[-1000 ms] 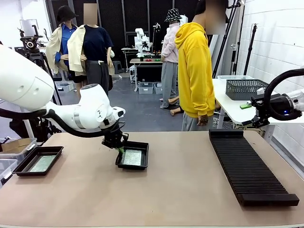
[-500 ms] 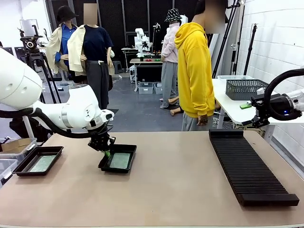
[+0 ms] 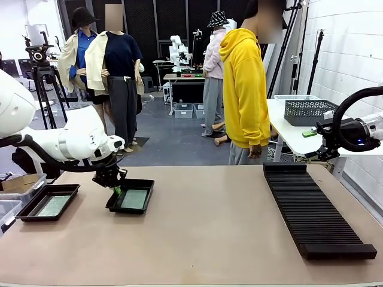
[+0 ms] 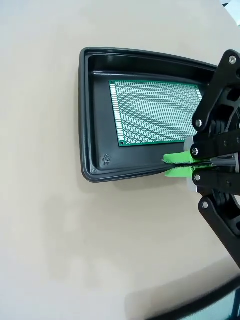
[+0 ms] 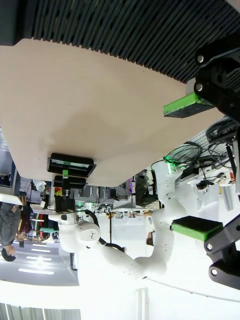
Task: Inspect and transfer BCBs to ESD trays.
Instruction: Pick up the ESD tray and place it on the left side of the table.
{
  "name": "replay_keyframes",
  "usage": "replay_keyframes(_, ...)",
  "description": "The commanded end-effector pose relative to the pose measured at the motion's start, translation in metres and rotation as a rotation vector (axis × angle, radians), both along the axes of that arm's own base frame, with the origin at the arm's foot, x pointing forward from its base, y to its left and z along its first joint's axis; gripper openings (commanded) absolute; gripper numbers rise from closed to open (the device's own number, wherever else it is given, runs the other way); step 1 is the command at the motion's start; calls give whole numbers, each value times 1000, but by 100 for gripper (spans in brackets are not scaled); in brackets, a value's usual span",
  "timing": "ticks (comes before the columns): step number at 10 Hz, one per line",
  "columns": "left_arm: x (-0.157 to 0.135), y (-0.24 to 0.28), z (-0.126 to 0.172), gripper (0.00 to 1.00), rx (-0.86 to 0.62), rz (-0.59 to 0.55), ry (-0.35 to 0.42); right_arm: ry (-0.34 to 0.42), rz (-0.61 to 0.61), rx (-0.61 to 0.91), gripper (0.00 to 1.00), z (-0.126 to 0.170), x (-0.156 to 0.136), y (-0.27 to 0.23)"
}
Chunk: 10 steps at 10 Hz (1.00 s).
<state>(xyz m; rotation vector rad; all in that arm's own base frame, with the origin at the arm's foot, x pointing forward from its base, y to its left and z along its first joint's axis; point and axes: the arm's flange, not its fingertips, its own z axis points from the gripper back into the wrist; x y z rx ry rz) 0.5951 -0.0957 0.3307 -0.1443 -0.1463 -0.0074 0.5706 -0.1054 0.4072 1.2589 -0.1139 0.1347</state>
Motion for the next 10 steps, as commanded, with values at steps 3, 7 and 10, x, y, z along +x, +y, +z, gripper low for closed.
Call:
replay_keyframes(3,-16,39,0,0,14,21,10,2,2,1,100,0,0,2)
replay_keyframes(7,-23,67,-2,0,33,17,9,2,2,1,100,0,0,2)
replay_keyframes(10,-28,85,-7,0,86,0,-4,2,2,1,100,0,0,2)
